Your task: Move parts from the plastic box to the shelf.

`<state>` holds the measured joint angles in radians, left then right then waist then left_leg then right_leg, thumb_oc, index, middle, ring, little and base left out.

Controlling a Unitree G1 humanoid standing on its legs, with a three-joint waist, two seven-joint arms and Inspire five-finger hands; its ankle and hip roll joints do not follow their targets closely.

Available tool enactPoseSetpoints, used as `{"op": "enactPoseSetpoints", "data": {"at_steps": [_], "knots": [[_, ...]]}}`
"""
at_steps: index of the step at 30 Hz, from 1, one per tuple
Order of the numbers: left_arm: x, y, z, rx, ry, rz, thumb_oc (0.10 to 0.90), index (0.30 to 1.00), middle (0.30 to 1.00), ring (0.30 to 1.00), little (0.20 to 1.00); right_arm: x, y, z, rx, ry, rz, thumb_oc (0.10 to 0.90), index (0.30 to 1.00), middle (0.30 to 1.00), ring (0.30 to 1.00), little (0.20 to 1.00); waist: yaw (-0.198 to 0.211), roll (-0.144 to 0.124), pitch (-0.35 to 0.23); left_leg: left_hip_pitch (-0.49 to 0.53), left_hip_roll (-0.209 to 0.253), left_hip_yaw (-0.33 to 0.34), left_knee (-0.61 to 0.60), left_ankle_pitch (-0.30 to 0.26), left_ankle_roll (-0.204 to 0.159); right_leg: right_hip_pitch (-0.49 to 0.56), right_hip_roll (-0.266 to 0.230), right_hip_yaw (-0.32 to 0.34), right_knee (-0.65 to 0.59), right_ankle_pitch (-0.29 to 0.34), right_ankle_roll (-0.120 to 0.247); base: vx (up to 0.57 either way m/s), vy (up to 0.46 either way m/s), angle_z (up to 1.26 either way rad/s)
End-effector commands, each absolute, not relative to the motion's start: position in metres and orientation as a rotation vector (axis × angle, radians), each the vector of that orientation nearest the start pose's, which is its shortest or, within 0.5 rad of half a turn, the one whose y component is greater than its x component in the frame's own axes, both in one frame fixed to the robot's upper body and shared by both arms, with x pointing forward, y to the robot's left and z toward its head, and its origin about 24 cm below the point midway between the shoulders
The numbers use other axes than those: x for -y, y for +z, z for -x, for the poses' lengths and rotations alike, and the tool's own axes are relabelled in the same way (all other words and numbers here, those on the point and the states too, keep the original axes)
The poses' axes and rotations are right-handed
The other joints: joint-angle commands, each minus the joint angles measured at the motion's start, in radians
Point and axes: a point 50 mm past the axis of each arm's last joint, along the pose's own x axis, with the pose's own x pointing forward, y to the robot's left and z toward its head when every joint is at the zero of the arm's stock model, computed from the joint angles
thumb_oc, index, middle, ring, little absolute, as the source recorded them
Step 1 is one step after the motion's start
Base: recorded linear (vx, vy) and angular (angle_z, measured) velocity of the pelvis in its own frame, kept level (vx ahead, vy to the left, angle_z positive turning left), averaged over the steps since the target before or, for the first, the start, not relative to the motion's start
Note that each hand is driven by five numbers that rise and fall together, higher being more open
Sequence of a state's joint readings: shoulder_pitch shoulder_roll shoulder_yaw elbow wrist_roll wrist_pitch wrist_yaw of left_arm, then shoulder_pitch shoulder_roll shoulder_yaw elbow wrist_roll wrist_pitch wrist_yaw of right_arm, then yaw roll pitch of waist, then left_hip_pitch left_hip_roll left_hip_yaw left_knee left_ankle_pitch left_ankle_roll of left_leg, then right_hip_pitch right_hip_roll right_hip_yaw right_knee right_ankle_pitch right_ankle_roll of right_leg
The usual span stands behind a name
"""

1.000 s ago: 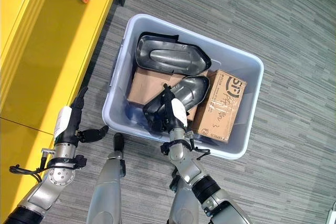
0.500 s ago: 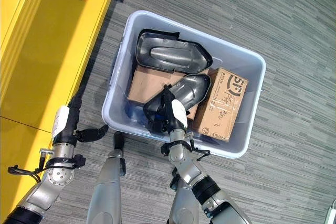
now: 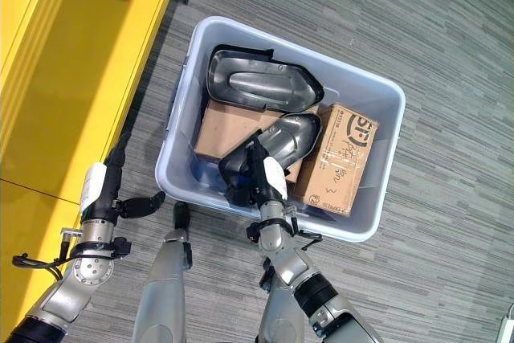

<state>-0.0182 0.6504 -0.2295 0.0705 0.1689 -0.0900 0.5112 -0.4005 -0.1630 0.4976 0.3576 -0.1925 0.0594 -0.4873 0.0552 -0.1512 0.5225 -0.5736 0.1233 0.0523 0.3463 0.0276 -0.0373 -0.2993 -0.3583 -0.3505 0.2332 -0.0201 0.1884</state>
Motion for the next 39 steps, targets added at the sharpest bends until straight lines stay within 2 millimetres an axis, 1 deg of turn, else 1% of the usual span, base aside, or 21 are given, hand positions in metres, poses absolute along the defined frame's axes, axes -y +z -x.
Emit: {"op": "enactPoseSetpoints", "data": {"at_steps": [1,9,19,23,24,25,26,27,28,29,33,39], "knots": [[-0.236,0.095,-0.246,0.344,0.275,-0.779,0.9,1.0,1.0,1.0,1.0,0.062,0.084,-0.306,0.285,0.042,0.435,0.9,1.0,1.0,1.0,1.0,-0.003,-0.009,-0.002,0.072,0.008,0.057,0.012,-0.137,0.038,-0.063,0.026,0.091,-0.04,0.122,-0.013,0.0,0.0,0.0],[-0.235,0.094,-0.244,0.34,0.271,-0.772,0.9,1.0,1.0,1.0,1.0,0.06,0.079,-0.307,0.255,0.039,0.416,0.9,1.0,1.0,1.0,1.0,-0.001,-0.003,-0.002,0.055,0.007,0.059,0.021,-0.14,0.04,-0.082,0.026,0.094,-0.03,0.118,-0.016,0.0,0.0,0.0],[-0.233,0.096,-0.243,0.351,0.271,-0.758,0.9,1.0,1.0,1.0,1.0,0.06,0.084,-0.311,0.266,0.015,0.399,0.9,1.0,1.0,1.0,1.0,0.002,0.009,-0.002,0.013,0.002,0.054,0.038,-0.142,0.044,-0.117,0.022,0.091,-0.017,0.119,-0.015,0.0,0.0,0.0],[-0.232,0.096,-0.243,0.355,0.277,-0.75,0.9,1.0,1.0,1.0,1.0,0.058,0.087,-0.312,0.275,0.017,0.395,0.9,1.0,1.0,1.0,1.0,0.002,0.01,-0.002,0.002,-0.001,0.056,0.044,-0.144,0.045,-0.126,0.022,0.091,-0.015,0.121,-0.014,0.02,0.003,0.0],[-0.232,0.095,-0.242,0.349,0.275,-0.75,0.9,1.0,1.0,1.0,1.0,0.056,0.085,-0.311,0.265,0.02,0.389,0.9,1.0,1.0,1.0,1.0,0.006,0.015,-0.002,0.015,0.003,0.045,0.052,-0.173,0.038,-0.115,0.026,0.099,-0.005,0.1,-0.005,0.0,0.0,0.0],[-0.232,0.097,-0.243,0.355,0.277,-0.749,0.9,1.0,1.0,1.0,1.0,0.056,0.087,-0.312,0.272,0.018,0.388,0.9,1.0,1.0,1.0,1.0,0.003,0.012,-0.002,-0.005,0.0,0.056,0.05,-0.148,0.046,-0.131,0.021,0.091,-0.011,0.119,-0.015,0.09,0.014,-0.02],[-0.231,0.096,-0.242,0.352,0.274,-0.747,0.9,1.0,1.0,1.0,1.0,0.054,0.087,-0.311,0.271,0.025,0.382,0.9,1.0,1.0,1.0,1.0,0.007,0.016,-0.002,0.008,0.002,0.045,0.056,-0.175,0.039,-0.12,0.026,0.098,-0.002,0.099,-0.006,-0.07,0.015,0.0],[-0.231,0.097,-0.243,0.359,0.276,-0.746,0.9,1.0,1.0,1.0,1.0,0.054,0.089,-0.312,0.278,0.023,0.382,0.9,1.0,1.0,1.0,1.0,0.004,0.013,-0.002,-0.012,0.0,0.055,0.054,-0.149,0.047,-0.137,0.022,0.09,-0.009,0.118,-0.016,0.08,0.008,0.0],[-0.231,0.096,-0.242,0.355,0.273,-0.745,0.9,1.0,1.0,1.0,1.0,0.051,0.088,-0.311,0.275,0.031,0.373,0.9,1.0,1.0,1.0,1.0,0.009,0.017,-0.002,0.002,0.001,0.042,0.058,-0.176,0.04,-0.125,0.025,0.097,-0.001,0.099,-0.006,0.0,0.0,0.0],[-0.23,0.096,-0.242,0.354,0.271,-0.745,0.9,1.0,1.0,1.0,1.0,0.05,0.089,-0.311,0.277,0.034,0.37,0.9,1.0,1.0,1.0,1.0,0.011,0.018,-0.002,0.001,0.002,0.041,0.061,-0.179,0.04,-0.124,0.025,0.097,0.001,0.096,-0.006,0.09,0.005,0.0],[-0.23,0.096,-0.241,0.354,0.276,-0.736,0.9,1.0,1.0,1.0,1.0,0.046,0.09,-0.311,0.278,0.041,0.357,0.9,1.0,1.0,1.0,1.0,0.013,0.02,-0.002,-0.012,-0.001,0.041,0.068,-0.182,0.041,-0.135,0.024,0.097,0.005,0.097,-0.005,0.0,0.0,0.0],[-0.23,0.095,-0.24,0.35,0.281,-0.729,0.9,1.0,1.0,1.0,1.0,0.045,0.087,-0.312,0.249,0.021,0.319,0.9,1.0,1.0,1.0,1.0,0.017,0.026,-0.002,-0.042,-0.006,0.033,0.077,-0.183,0.043,-0.155,0.022,0.094,0.014,0.091,-0.009,0.0,0.0,0.0]]}}
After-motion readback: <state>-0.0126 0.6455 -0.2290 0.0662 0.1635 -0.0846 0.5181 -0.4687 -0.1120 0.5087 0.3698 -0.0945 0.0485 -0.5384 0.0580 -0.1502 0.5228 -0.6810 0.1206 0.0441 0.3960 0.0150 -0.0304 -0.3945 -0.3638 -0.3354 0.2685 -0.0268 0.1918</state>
